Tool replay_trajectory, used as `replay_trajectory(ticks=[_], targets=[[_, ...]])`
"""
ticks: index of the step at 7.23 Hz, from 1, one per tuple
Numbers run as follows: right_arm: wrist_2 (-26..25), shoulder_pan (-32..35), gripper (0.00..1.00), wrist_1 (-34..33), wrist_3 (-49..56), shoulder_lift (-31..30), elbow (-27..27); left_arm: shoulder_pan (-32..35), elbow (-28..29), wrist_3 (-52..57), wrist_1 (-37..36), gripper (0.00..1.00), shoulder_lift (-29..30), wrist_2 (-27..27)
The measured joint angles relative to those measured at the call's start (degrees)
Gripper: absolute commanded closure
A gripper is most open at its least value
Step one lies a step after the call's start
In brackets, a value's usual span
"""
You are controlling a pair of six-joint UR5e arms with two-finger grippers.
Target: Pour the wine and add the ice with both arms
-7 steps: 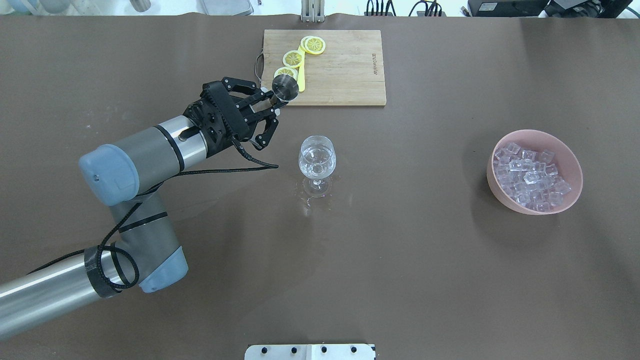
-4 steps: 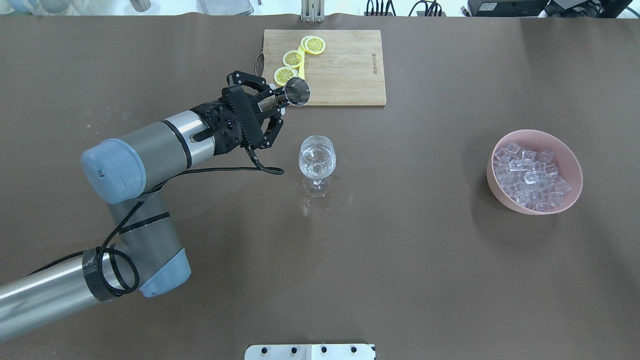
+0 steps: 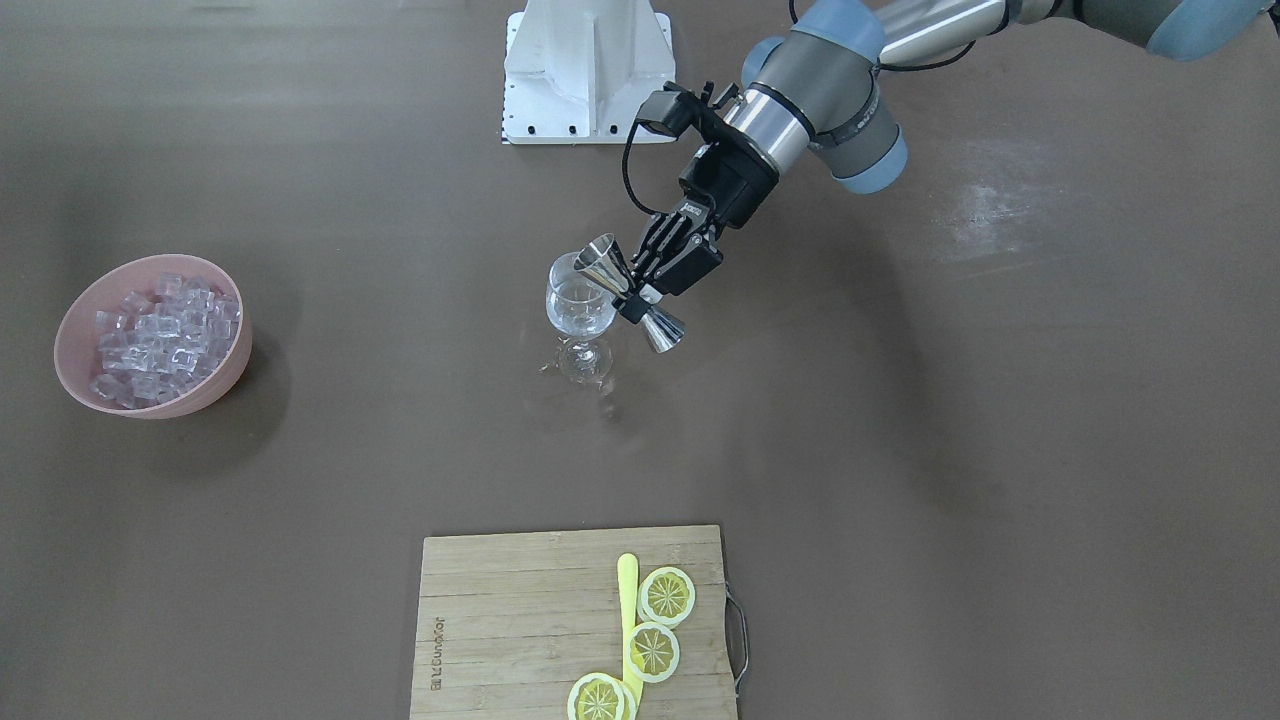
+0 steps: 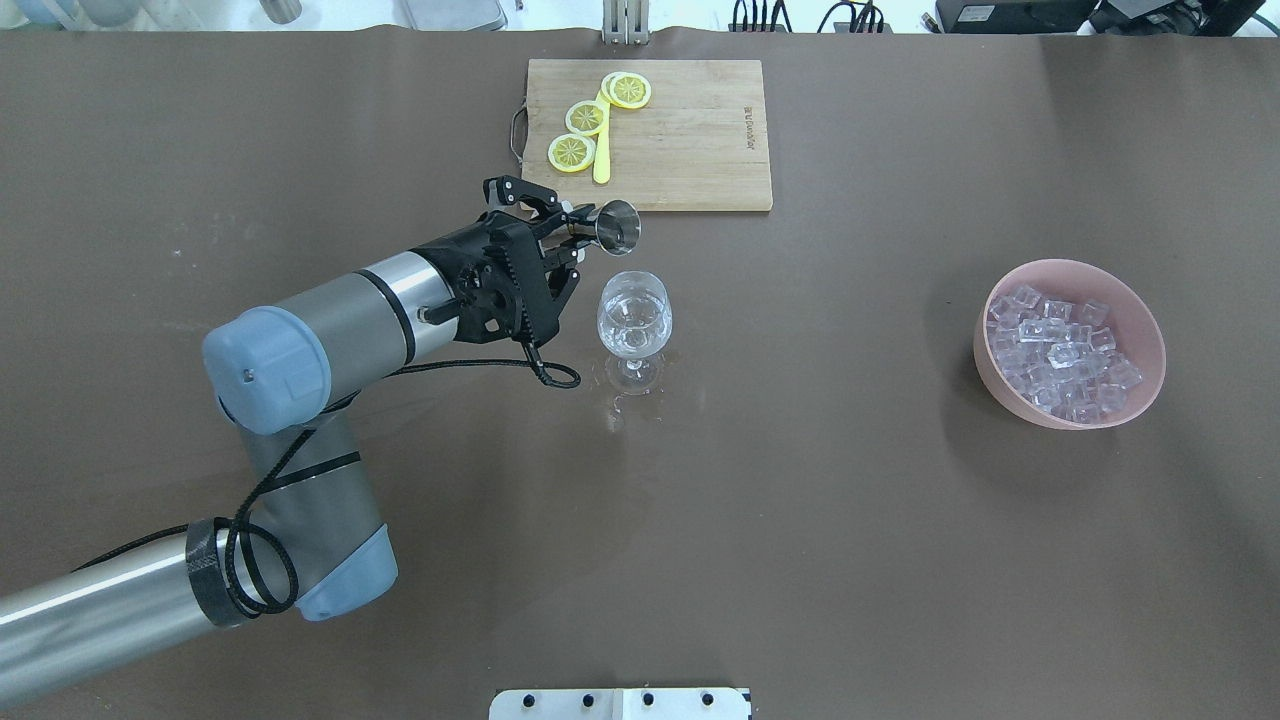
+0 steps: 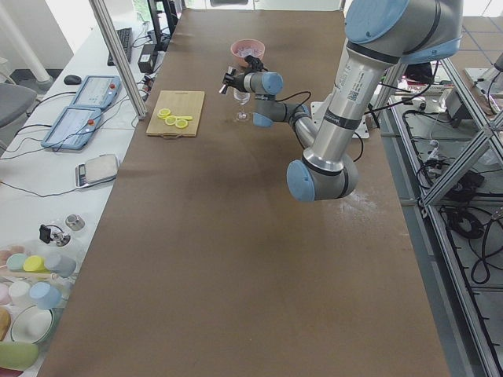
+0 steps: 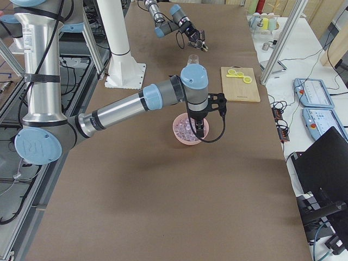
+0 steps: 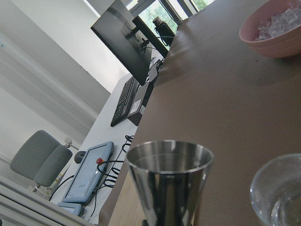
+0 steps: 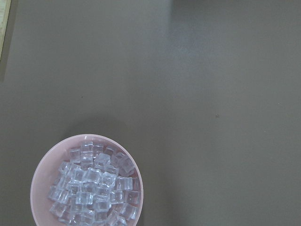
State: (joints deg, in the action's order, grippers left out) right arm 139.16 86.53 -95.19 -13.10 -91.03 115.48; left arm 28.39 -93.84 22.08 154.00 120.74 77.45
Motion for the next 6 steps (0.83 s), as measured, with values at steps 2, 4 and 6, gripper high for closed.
replay_trajectory(ticks=[2, 4, 6], targets=[[0.0, 0.0, 0.0, 0.0, -0.2, 0.0, 0.0, -0.5, 0.1, 4.9, -0.5, 1.0, 0.1, -0.4], [0.1, 0.0, 0.0, 0.0, -0.3, 0.1, 0.0, -0.5, 0.1, 9.9, -1.0, 1.0, 0.3, -0.5], [0.2, 0.0, 0.0, 0.0, -0.9, 0.1, 0.2, -0.5, 0.1, 16.0, -1.1, 1.0, 0.4, -0.7]])
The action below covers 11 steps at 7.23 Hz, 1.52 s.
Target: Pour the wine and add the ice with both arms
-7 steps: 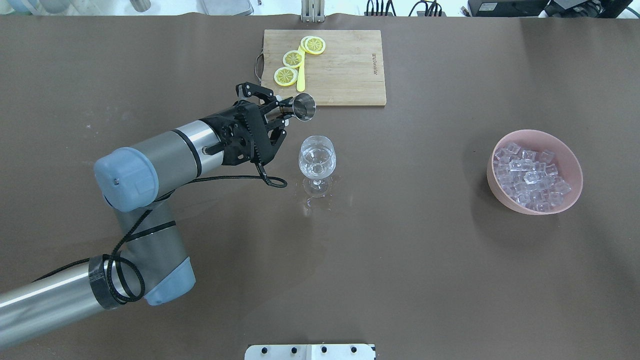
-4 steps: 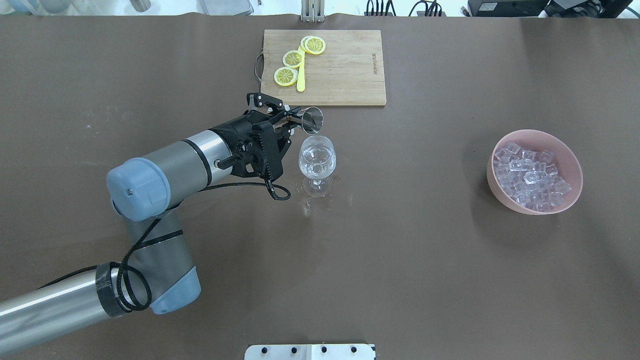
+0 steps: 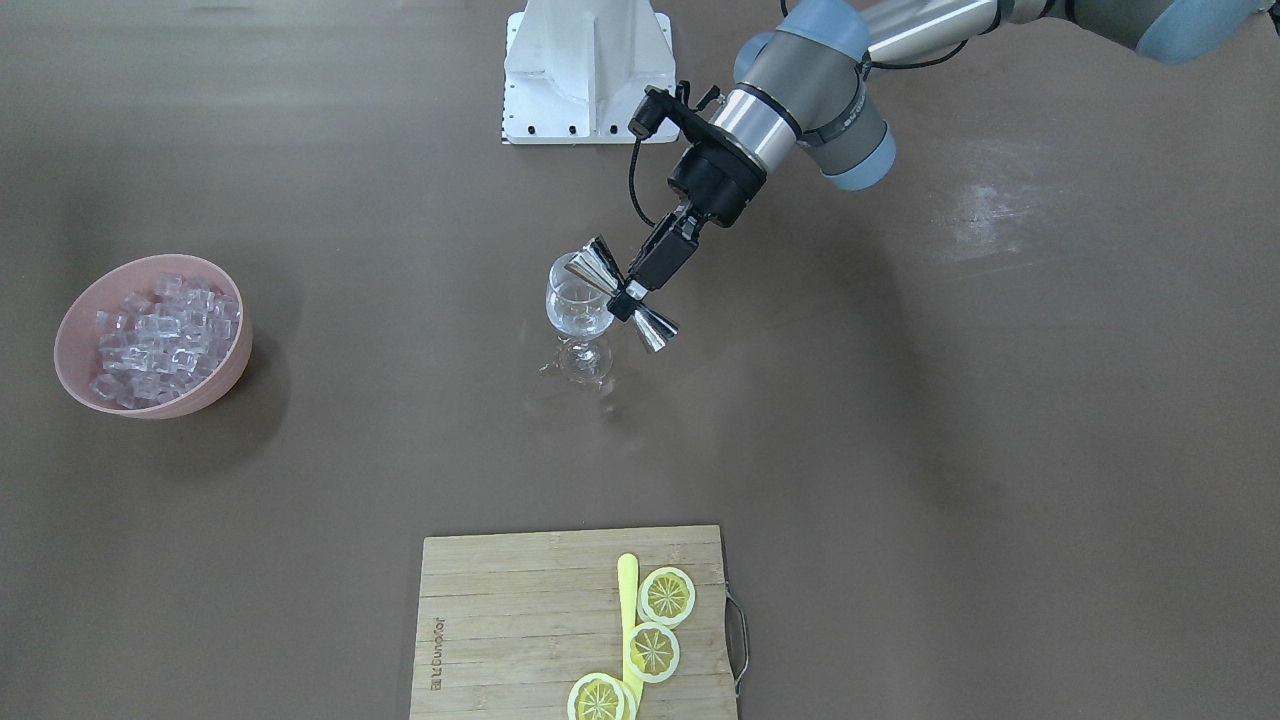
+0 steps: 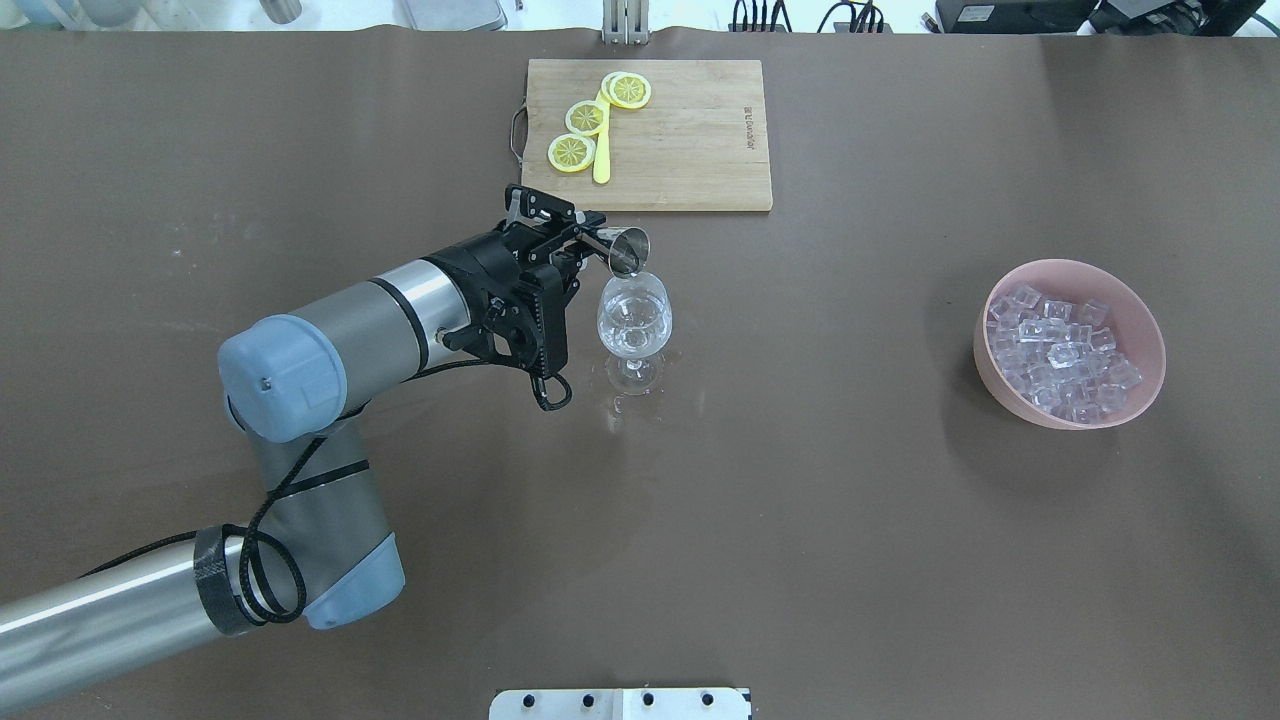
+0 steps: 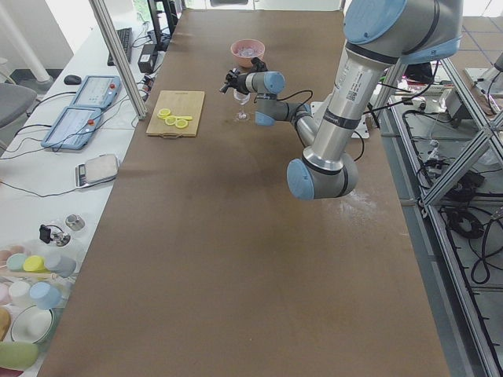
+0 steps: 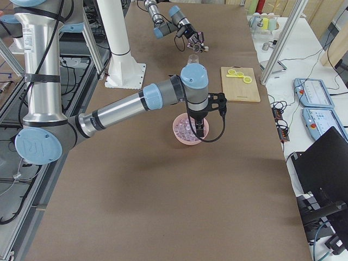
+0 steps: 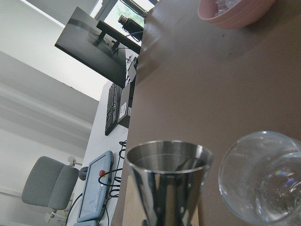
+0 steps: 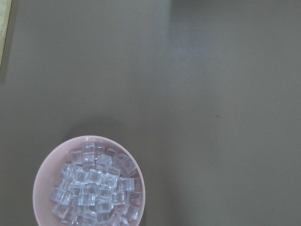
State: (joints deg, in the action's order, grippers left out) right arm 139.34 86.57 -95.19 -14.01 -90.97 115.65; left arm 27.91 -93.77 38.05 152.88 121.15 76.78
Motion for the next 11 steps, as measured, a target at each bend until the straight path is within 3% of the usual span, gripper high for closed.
replay_trajectory(ticks=[11], targets=[[0.1, 0.0, 0.0, 0.0, -0.2, 0.0, 0.4, 0.1, 0.1, 16.9, -1.0, 1.0, 0.8, -4.4]])
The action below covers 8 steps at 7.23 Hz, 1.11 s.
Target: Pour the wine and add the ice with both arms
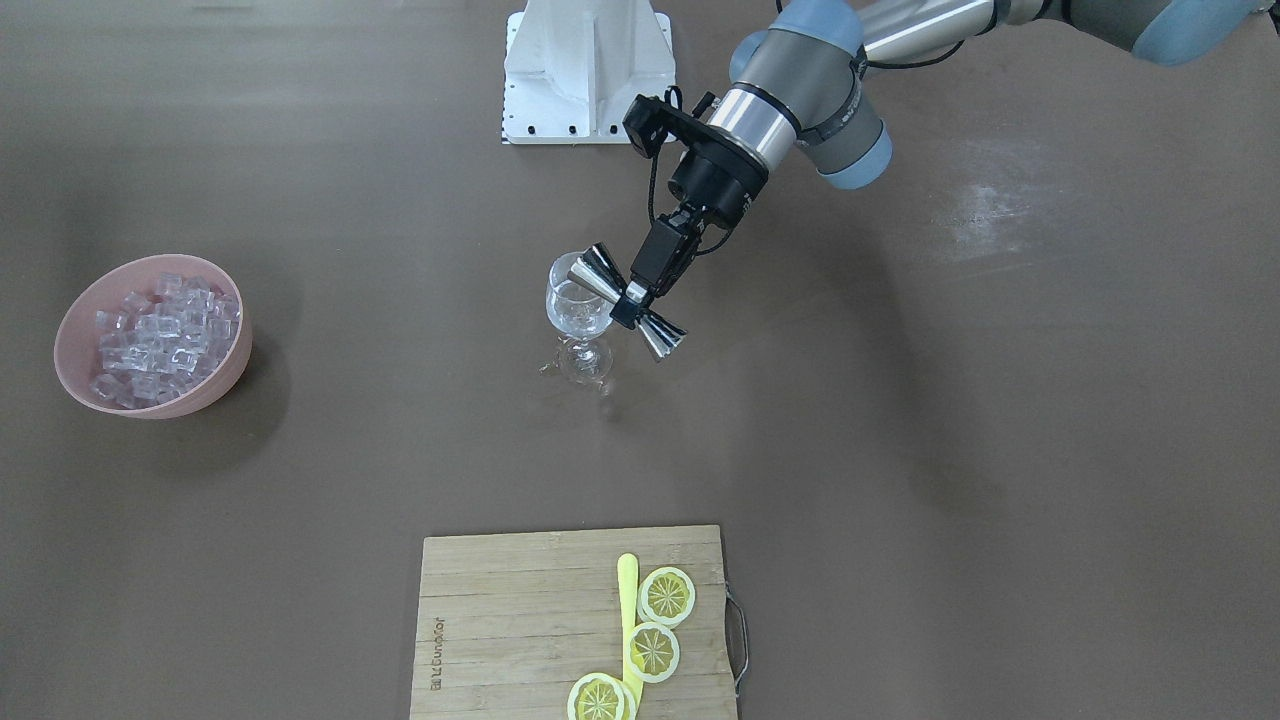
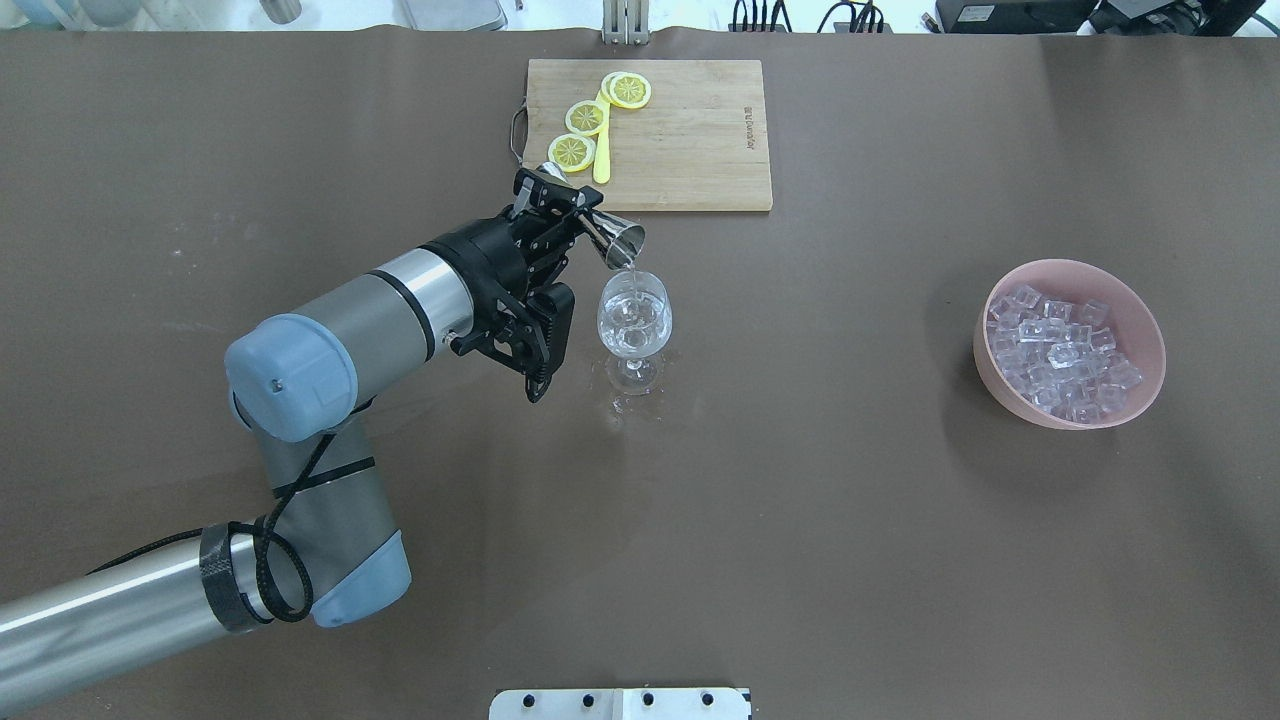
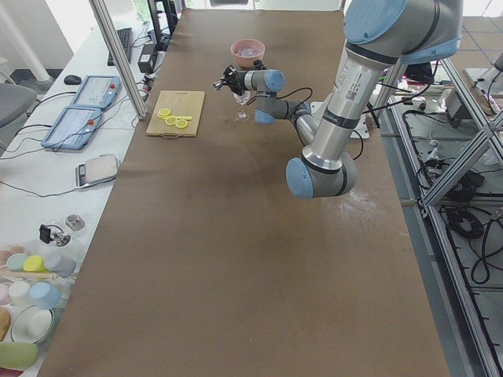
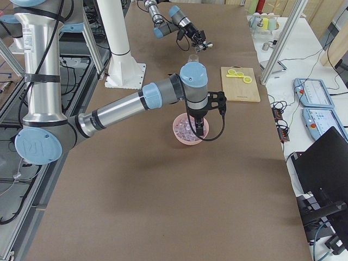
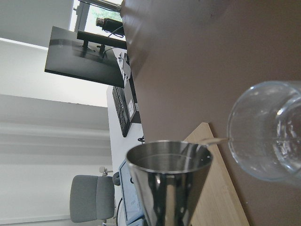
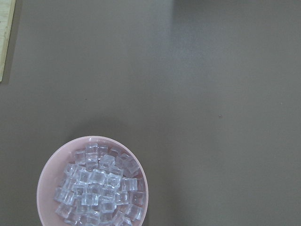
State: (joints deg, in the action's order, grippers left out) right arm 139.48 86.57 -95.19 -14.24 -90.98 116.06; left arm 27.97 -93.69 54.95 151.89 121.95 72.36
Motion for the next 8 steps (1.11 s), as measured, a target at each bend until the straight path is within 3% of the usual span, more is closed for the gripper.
replay_trajectory(ticks=[8], targets=[[0.3, 0.0, 0.0, -0.1, 0.0, 0.0, 0.4, 0.1, -0.5, 10.7, -4.9, 1.0, 2.0, -3.8]])
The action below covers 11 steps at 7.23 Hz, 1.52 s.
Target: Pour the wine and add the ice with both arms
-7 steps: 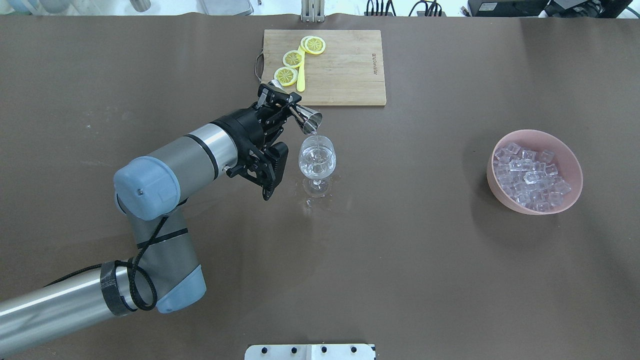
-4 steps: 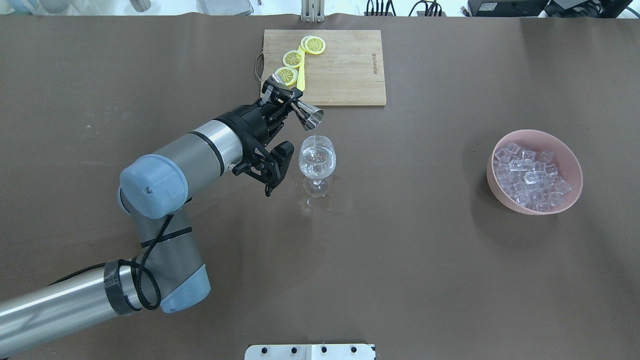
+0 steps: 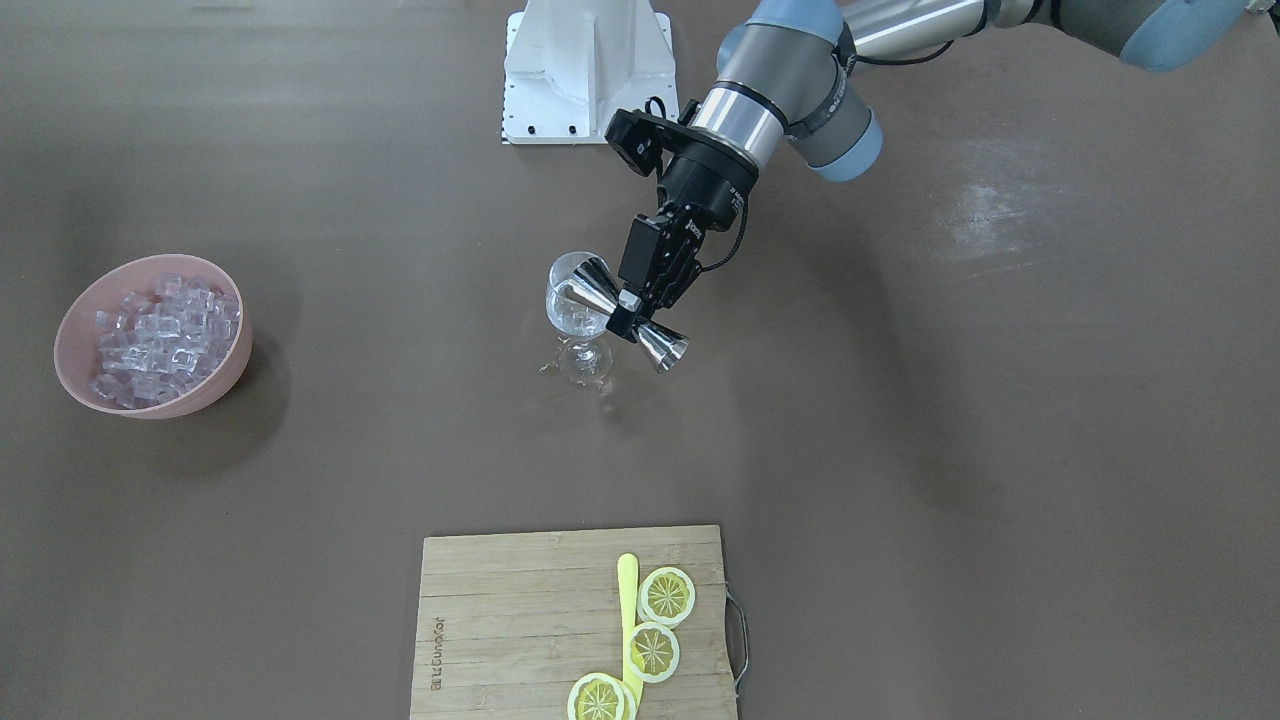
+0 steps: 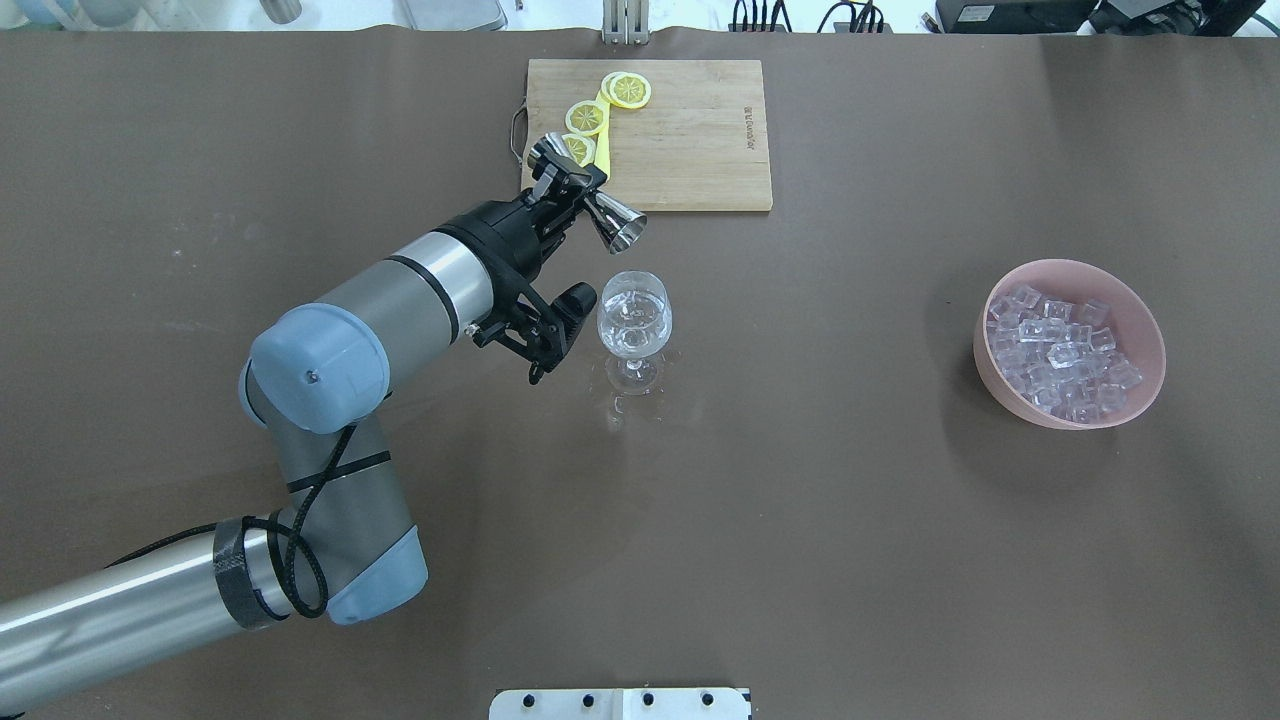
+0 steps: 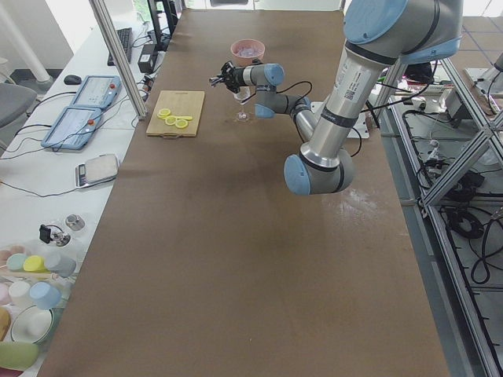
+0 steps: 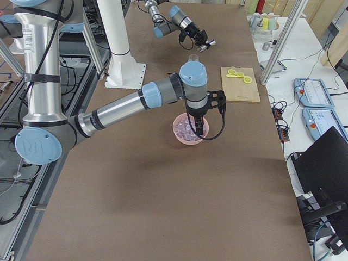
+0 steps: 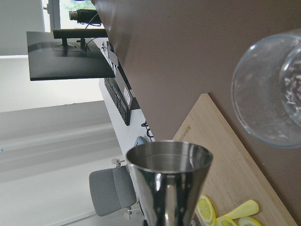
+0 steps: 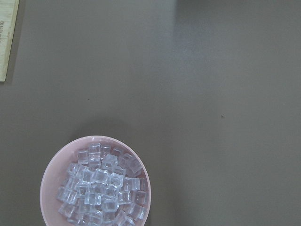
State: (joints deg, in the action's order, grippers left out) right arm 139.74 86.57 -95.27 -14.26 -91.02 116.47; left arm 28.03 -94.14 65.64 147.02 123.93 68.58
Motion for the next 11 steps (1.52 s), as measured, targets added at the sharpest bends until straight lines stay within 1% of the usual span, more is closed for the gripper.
replay_trajectory(ticks=[1, 2, 4, 5, 6, 9, 10, 11], targets=[[0.1, 0.0, 0.0, 0.0, 0.0, 0.0, 0.0, 0.1, -0.1, -2.0, 0.2, 1.0, 0.0, 0.0], [0.1, 0.0, 0.0, 0.0, -0.1, 0.0, 0.2, 0.7, -0.2, -7.2, 0.3, 1.0, -0.1, 0.0], [0.2, 0.0, 0.0, 0.1, -0.8, 0.0, 0.7, 2.9, -0.3, -22.5, 0.4, 1.0, -1.3, 0.4], [0.1, 0.0, 0.0, 0.1, -0.9, 0.0, 0.9, 3.8, -0.4, -31.5, 0.5, 1.0, -3.0, 0.2], [0.0, 0.0, 0.0, 0.1, -1.0, 0.0, 1.0, 5.2, -0.4, -40.8, 1.5, 1.0, -5.9, -0.3], [-0.2, 0.0, 0.0, 0.1, -0.3, 0.8, 1.4, 11.7, 0.0, -62.3, 9.8, 1.0, -16.5, -0.8], [-0.1, -0.1, 0.0, 0.1, -0.2, 1.4, 1.7, 14.2, 1.3, -69.1, 11.8, 1.0, -19.0, -0.7], [-0.2, -0.4, 0.0, 0.0, -0.1, 2.1, 1.7, 16.5, 4.5, -76.5, 13.3, 1.0, -19.6, -0.6]])
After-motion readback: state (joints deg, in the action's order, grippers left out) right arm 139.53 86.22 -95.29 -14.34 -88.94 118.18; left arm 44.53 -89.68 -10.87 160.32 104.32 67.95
